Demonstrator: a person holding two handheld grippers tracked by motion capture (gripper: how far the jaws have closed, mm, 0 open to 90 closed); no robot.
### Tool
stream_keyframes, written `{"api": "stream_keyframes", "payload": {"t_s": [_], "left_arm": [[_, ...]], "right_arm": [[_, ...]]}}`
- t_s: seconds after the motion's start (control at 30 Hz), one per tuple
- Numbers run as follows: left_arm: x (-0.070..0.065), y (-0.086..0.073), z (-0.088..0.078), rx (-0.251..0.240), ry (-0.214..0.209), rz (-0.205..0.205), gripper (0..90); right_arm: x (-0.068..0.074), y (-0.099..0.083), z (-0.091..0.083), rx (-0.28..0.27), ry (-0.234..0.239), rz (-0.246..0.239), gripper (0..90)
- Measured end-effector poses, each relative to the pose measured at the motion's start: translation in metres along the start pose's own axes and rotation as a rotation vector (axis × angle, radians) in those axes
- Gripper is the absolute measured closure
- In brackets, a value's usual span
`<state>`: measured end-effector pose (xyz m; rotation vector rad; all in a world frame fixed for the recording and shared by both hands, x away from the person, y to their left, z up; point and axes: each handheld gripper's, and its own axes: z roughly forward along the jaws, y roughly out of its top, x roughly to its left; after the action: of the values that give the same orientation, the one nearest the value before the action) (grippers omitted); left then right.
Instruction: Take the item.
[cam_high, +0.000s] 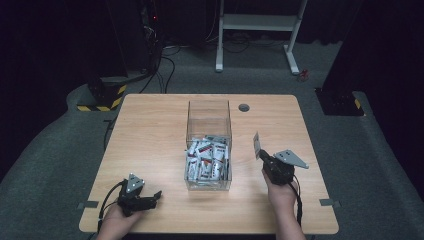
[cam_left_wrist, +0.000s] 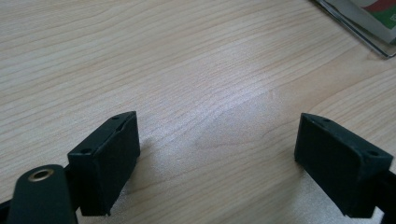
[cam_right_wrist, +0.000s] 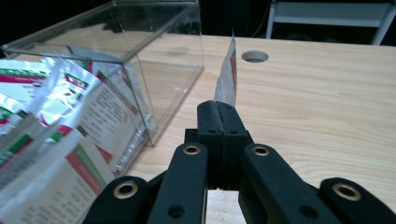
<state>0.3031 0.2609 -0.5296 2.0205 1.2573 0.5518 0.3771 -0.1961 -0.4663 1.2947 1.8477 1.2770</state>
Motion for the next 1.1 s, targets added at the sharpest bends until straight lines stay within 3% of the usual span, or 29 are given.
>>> {"api": "stream_keyframes", "payload": {"t_s": [1.1], "left_arm": [[0.0, 0.0, 0.0, 0.0, -0.003, 0.001, 14.5]], "right_arm": [[-0.017, -0.023, 0.028, 0.101, -0.05, 0.027, 89.8]]}}
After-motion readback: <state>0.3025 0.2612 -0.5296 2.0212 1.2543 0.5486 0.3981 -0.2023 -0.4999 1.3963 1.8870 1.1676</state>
